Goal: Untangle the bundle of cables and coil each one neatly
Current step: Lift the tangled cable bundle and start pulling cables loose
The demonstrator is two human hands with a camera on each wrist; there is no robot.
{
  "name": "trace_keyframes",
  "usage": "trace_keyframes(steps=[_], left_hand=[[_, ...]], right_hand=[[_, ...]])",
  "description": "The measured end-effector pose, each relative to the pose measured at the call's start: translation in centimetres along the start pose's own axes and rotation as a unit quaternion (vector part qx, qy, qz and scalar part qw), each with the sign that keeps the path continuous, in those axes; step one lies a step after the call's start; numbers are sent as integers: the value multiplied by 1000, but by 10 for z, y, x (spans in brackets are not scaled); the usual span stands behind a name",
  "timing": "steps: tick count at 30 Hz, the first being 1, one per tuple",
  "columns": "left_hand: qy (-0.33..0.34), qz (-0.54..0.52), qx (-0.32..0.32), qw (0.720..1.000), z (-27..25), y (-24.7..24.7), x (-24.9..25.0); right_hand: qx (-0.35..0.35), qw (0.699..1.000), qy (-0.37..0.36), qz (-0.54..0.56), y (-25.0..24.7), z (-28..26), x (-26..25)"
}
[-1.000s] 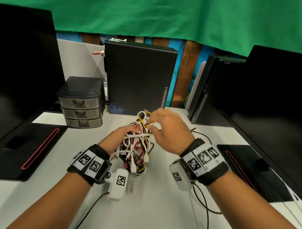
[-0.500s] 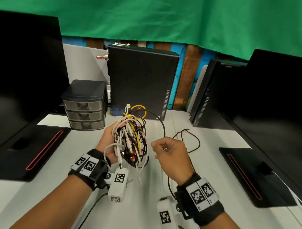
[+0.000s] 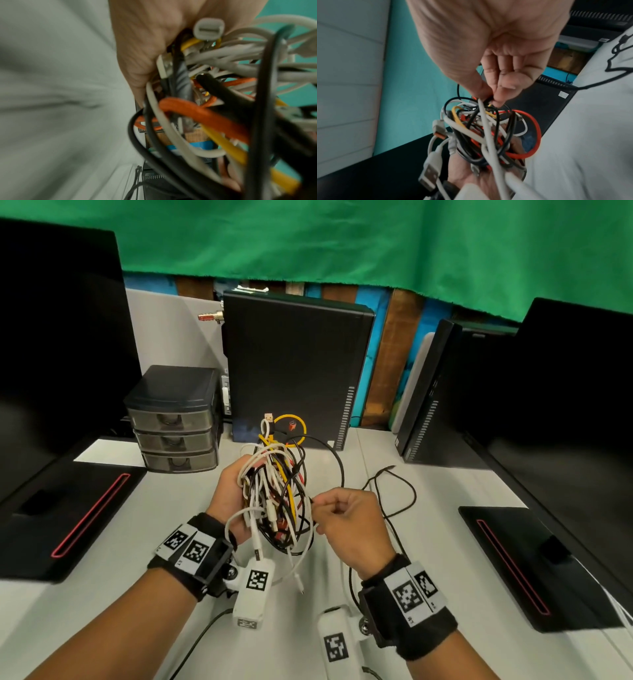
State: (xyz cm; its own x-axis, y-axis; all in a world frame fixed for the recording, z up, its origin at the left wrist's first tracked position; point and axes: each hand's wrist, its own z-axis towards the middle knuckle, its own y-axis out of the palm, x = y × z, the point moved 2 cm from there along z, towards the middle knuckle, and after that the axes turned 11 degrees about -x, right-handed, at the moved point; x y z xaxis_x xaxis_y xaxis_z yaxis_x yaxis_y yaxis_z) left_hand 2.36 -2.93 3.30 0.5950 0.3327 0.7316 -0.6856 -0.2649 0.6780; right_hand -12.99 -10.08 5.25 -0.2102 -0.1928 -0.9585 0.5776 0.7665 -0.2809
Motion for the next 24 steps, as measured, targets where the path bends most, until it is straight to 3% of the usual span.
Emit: trace_keyframes(steps=[6, 9, 14, 19, 24], left_hand=[[21, -23, 14, 999, -1, 3, 2], [21, -40, 23, 999, 0, 4, 3], [125, -50, 88, 987, 4, -6, 29], [105, 47, 42, 993, -12, 33, 24], [100, 81, 38, 991, -15, 41, 21]], right_hand=[[12, 999, 15, 49, -10, -7, 8], [-24, 998, 33, 48, -14, -10, 10], [-77, 989, 81, 100, -16, -23, 8], [-68, 997, -25, -9, -14, -11, -4], [-42, 975, -114, -187, -9, -1, -9]])
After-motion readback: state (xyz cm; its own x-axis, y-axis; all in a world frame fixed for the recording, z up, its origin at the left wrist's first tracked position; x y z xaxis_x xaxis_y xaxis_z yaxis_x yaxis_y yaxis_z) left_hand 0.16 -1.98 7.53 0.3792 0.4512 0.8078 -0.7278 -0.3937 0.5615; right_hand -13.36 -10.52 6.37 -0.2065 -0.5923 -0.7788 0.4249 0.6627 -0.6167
